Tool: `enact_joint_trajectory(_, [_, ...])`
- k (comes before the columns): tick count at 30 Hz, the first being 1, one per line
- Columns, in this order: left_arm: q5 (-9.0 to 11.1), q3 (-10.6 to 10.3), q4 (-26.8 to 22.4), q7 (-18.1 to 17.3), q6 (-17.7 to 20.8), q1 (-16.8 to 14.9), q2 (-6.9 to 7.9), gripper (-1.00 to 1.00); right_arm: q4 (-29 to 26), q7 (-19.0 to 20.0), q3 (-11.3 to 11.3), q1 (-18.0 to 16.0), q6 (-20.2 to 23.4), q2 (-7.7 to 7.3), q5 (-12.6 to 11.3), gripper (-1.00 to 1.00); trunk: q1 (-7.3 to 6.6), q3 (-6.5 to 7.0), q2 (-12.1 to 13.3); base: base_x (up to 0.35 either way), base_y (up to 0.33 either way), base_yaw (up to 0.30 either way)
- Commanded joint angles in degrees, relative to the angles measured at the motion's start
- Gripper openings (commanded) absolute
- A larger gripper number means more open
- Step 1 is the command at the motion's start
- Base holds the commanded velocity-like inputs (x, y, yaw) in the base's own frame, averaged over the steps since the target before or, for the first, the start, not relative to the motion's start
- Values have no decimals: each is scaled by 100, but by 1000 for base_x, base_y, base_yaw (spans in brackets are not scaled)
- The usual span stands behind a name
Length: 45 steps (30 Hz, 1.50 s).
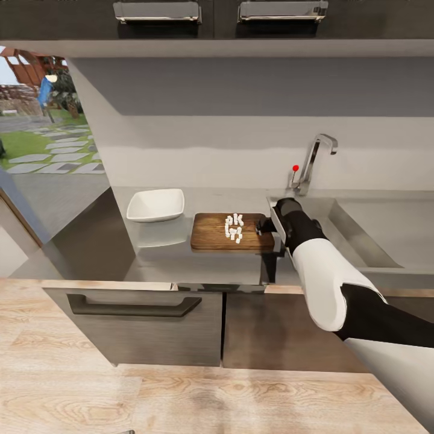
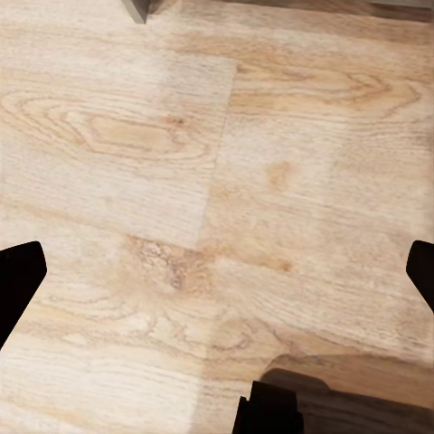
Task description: In the kitchen, take the Vidalia onion out of the sink, dice it on the chopping board with the paring knife, put the diced onion into the bowl on the countertop, then place both the paring knife and the chopping board into the sink.
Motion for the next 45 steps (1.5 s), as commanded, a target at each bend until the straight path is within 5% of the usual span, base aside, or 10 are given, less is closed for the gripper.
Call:
enact_joint_trajectory(1, [31, 20, 22, -19, -43, -9, 0, 100, 148, -24, -35, -1, -49, 3, 15, 100, 1, -6, -2, 0, 0, 0])
enact_joint_trajectory(12, [31, 20, 28, -20, -43, -9, 0, 100, 305, -24, -45, -1, -201, -52, 16, 100, 1, -6, -2, 0, 0, 0])
enact_joint_trajectory(13, [31, 20, 29, -19, -43, -9, 0, 100, 304, -24, -46, -1, -204, -54, 16, -100, 1, -6, -2, 0, 0, 0])
enact_joint_trajectory(45, [31, 20, 23, -18, -43, -9, 0, 100, 125, -65, -63, -1, -163, -32, 24, -100, 1, -6, -2, 0, 0, 0])
